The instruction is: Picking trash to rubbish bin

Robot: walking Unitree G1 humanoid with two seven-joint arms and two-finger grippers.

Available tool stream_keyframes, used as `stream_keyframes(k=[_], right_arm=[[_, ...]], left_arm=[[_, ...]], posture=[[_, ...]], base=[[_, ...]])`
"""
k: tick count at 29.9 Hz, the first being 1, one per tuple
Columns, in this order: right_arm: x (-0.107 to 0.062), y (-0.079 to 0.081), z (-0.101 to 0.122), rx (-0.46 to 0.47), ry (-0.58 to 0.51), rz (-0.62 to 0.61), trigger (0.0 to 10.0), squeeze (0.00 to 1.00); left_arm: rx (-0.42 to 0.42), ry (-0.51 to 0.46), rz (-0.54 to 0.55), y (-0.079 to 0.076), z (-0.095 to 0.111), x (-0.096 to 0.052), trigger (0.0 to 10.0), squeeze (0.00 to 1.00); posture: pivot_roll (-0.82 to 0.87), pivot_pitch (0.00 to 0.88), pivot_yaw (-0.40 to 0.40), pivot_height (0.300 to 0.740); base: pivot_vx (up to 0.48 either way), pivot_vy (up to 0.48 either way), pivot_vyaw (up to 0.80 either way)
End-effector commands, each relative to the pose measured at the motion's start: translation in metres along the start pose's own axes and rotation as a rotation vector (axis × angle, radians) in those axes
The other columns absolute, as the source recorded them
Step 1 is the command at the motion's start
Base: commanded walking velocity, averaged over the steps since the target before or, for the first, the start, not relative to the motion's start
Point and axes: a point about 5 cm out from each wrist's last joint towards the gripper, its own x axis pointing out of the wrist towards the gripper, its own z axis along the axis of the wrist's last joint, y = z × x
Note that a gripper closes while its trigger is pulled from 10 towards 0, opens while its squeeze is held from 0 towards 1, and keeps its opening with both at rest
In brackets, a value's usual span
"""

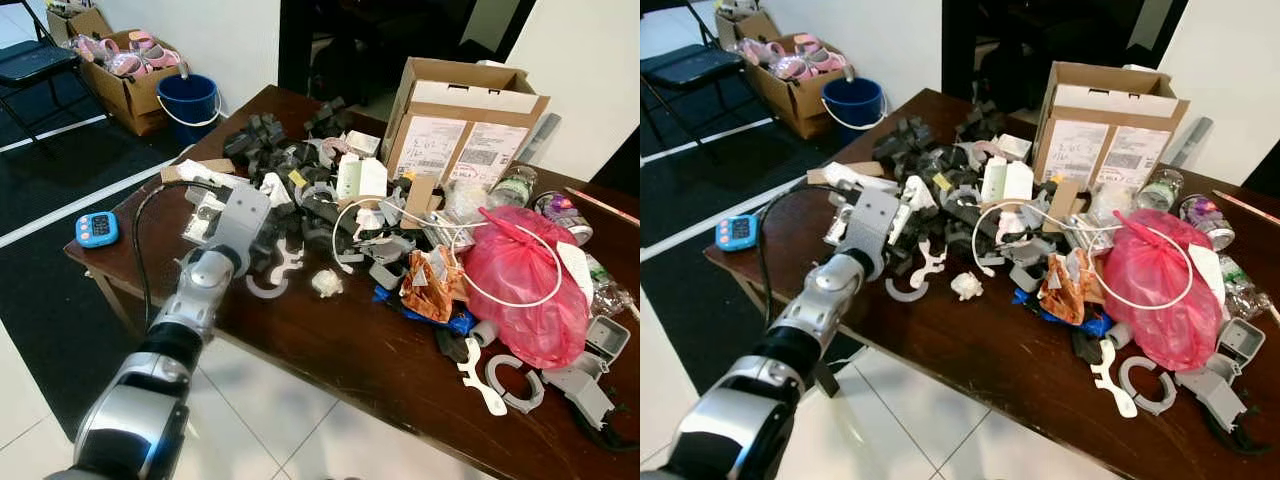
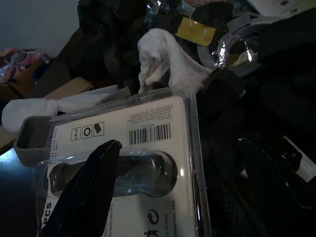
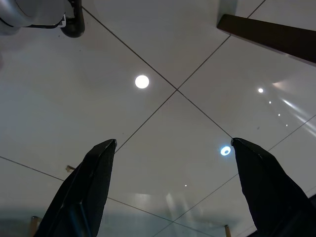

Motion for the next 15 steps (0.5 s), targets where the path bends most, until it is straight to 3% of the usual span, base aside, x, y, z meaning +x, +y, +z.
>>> stream_keyframes(k=[1,15], right_arm=[[0.0,-0.004,-0.007,-0.005,0.019,-0.009,10.0,0.0],[0.0,-0.004,-0.006,-0.011,0.019,-0.009,10.0,0.0]], left_arm=[[0.021,0.05,-0.019,-0.008,-0.009,0.0,10.0,0.0],[0.054,0.142,0.033,0.001,-0.024,-0.004,10.0,0.0]], posture=[[0.09,0.15,-0.059,0.74],[0.1,0.151,-0.062,0.74]], base=[[0.0,0.0,0.0],[0.0,0.0,0.0]])
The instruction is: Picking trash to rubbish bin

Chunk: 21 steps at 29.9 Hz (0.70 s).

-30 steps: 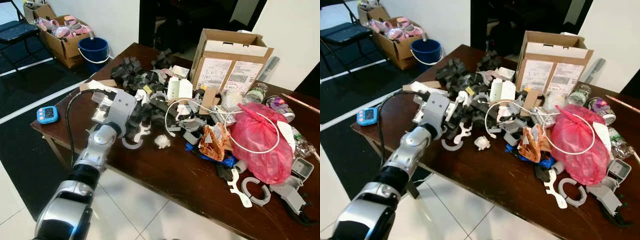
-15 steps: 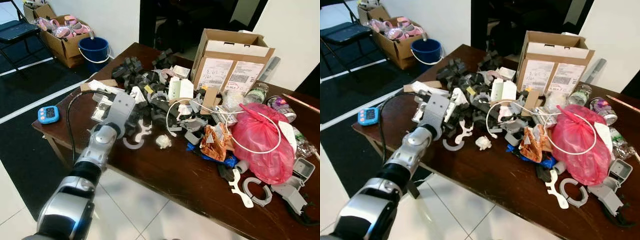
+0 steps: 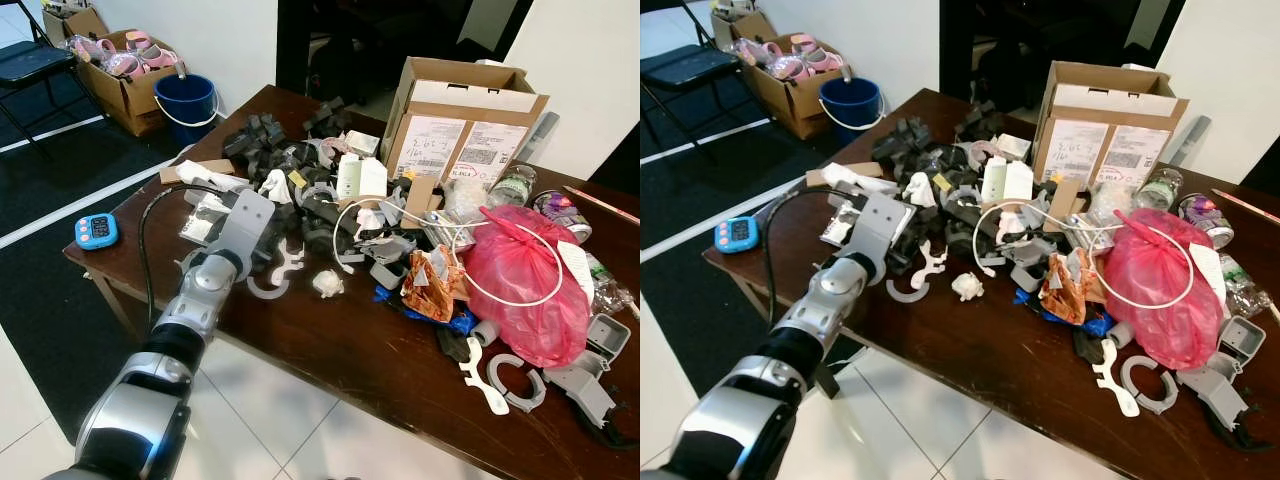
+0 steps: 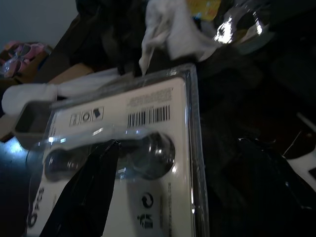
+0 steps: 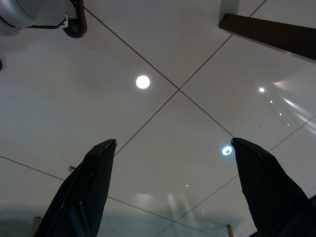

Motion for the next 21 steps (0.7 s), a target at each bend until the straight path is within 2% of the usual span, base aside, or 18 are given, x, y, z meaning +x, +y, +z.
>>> stream_keyframes(k=[1,12,13,21], right_arm=[[-0.0004,-0.0035,-0.0062,-0.012,0.02,-0.009,10.0,0.0],[-0.0004,-0.0034,-0.005,-0.022,0.019,-0.013,10.0,0.0],[-0.0004,-0.0034,-0.0052,-0.025,0.019,-0.014,10.0,0.0],[-0.0005,-0.0044,-0.006,-0.028,0.022,-0.019,10.0,0.0]], left_arm=[[0.019,0.084,0.011,0.003,-0.0159,-0.0032,10.0,0.0],[0.016,0.096,0.025,0.0055,-0.019,-0.0043,10.0,0.0],[0.002,0.095,0.024,0.0051,-0.0195,-0.0044,0.0,0.0],[0.001,0.095,0.023,0.0039,-0.0187,-0.0036,0.0,0.0]], posture=[[0.1,0.151,-0.064,0.74],[0.1,0.15,-0.066,0.74],[0.1,0.151,-0.066,0.74],[0.1,0.151,-0.063,0.74]], base=[[0.0,0.0,0.0],[0.0,0.0,0.0],[0.0,0.0,0.0],[0.0,0.0,0.0]])
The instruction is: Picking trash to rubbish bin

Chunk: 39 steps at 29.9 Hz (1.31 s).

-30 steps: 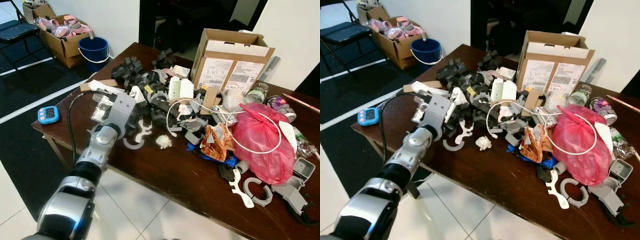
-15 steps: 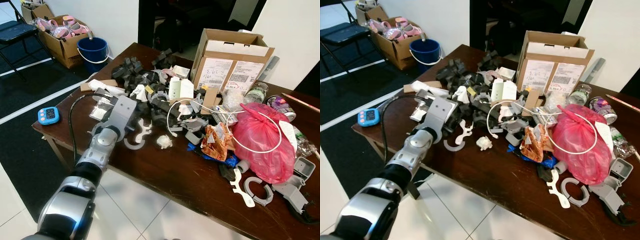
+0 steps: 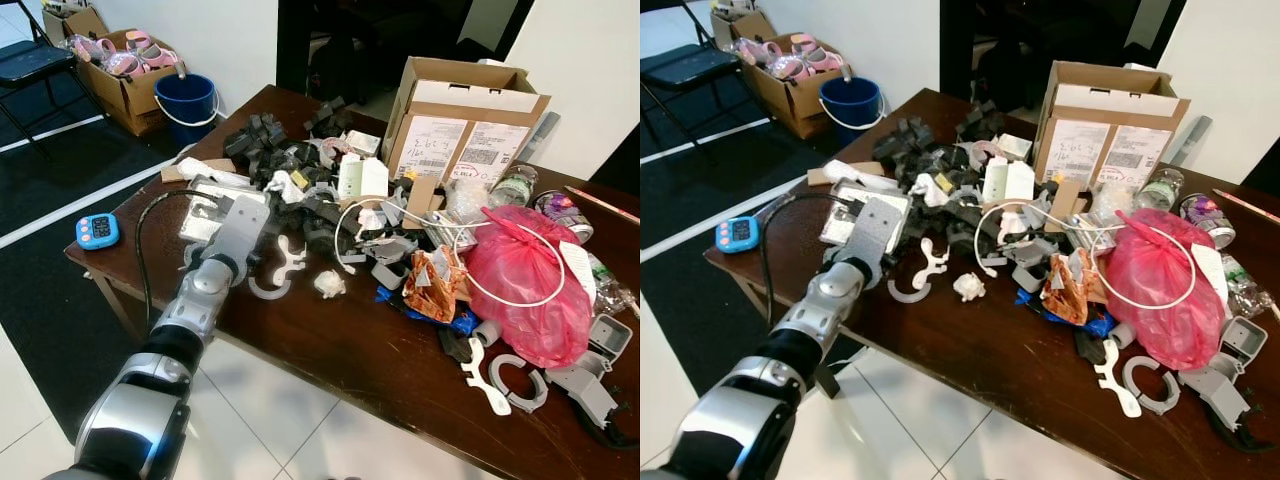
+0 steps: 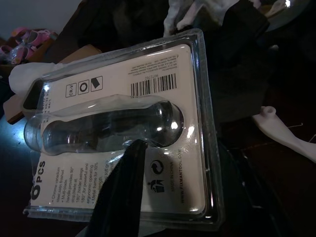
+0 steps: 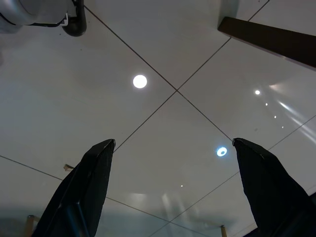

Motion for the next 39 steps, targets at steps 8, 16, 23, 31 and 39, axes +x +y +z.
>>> stream_keyframes(k=[8,16,23,31,39], right_arm=[[-0.001,-0.005,-0.008,-0.003,0.023,-0.02,10.0,0.0],[-0.001,-0.005,-0.008,0.002,0.021,-0.024,10.0,0.0],[-0.001,-0.005,-0.006,0.014,0.016,-0.022,10.0,0.0],[0.0,-0.005,-0.004,0.015,0.012,-0.019,10.0,0.0],[0.0,-0.003,0.0,0.012,0.003,-0.015,10.0,0.0]], left_arm=[[-0.001,0.031,-0.007,0.002,-0.006,-0.001,0.0,0.0],[-0.143,-0.117,-0.021,0.003,0.024,0.003,0.0,0.0],[-0.225,-0.275,-0.089,-0.002,0.053,0.001,0.0,0.0],[-0.333,-0.472,-0.242,-0.015,0.092,-0.01,3.6,0.0],[-0.428,-0.64,-0.445,-0.028,0.127,-0.031,10.0,0.0]], posture=[[0.1,0.151,-0.06,0.74],[0.1,0.148,-0.058,0.74],[0.1,0.146,-0.059,0.74],[0.1,0.138,-0.064,0.74],[0.11,0.119,-0.065,0.74]], base=[[0.0,0.0,0.0],[0.0,0.0,0.0],[0.0,0.0,0.0],[0.0,0.0,0.0],[0.0,0.0,0.0]])
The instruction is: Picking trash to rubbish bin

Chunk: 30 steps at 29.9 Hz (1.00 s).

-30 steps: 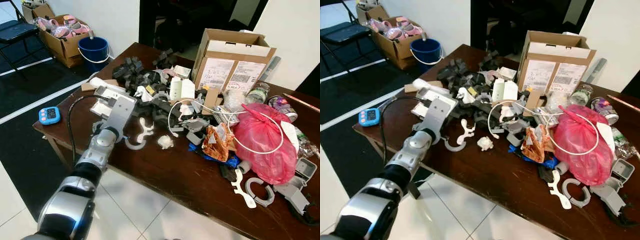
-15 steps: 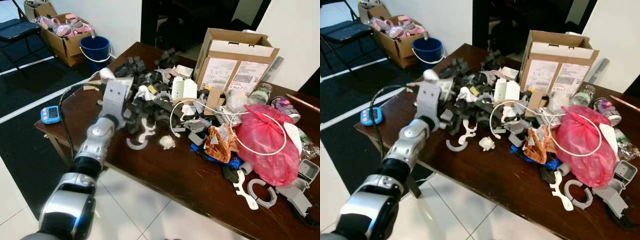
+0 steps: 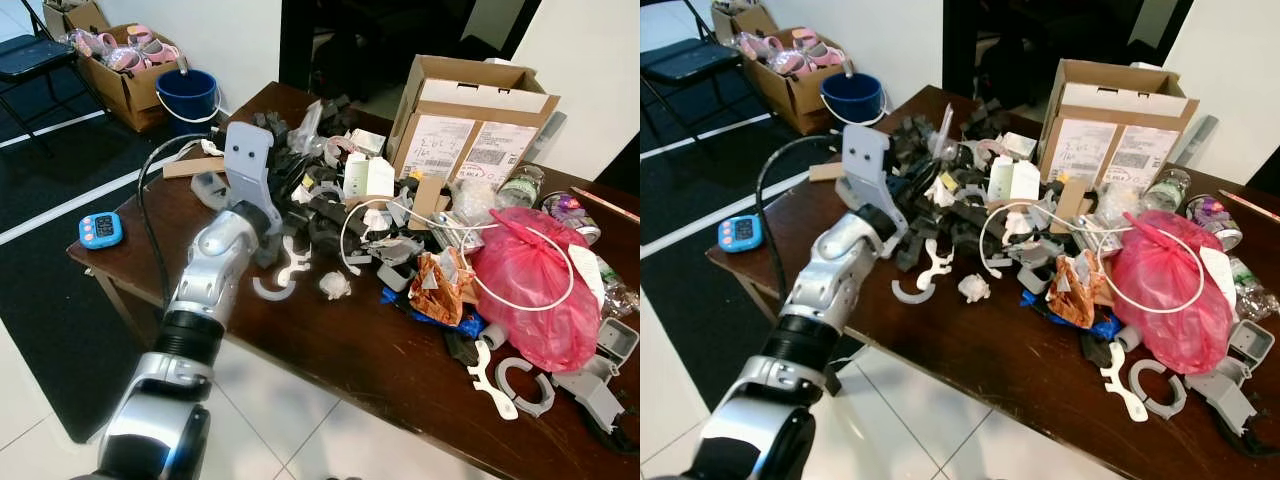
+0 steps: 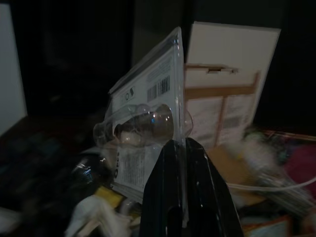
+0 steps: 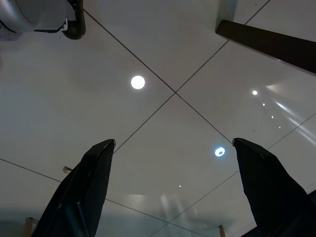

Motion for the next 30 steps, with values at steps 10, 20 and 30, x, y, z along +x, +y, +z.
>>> stream_keyframes(k=[10,20,30], right_arm=[[0.0,0.0,0.001,0.009,0.0,0.0,10.0,0.0],[0.0,0.005,0.006,0.007,-0.013,0.011,10.0,0.0],[0.001,0.009,0.009,0.001,-0.023,0.019,10.0,0.0]], left_arm=[[-0.25,-0.121,-0.166,-0.025,0.019,-0.009,10.0,0.0],[-0.363,-0.043,-0.194,-0.041,-0.002,-0.031,10.0,0.0],[-0.409,0.025,-0.218,-0.058,-0.016,-0.036,10.0,0.0]], posture=[[0.11,0.109,-0.065,0.74],[0.12,0.098,-0.065,0.74],[0.12,0.094,-0.061,0.74]], base=[[0.0,0.0,0.0],[-0.126,0.0,0.0],[-0.307,0.0,0.0]])
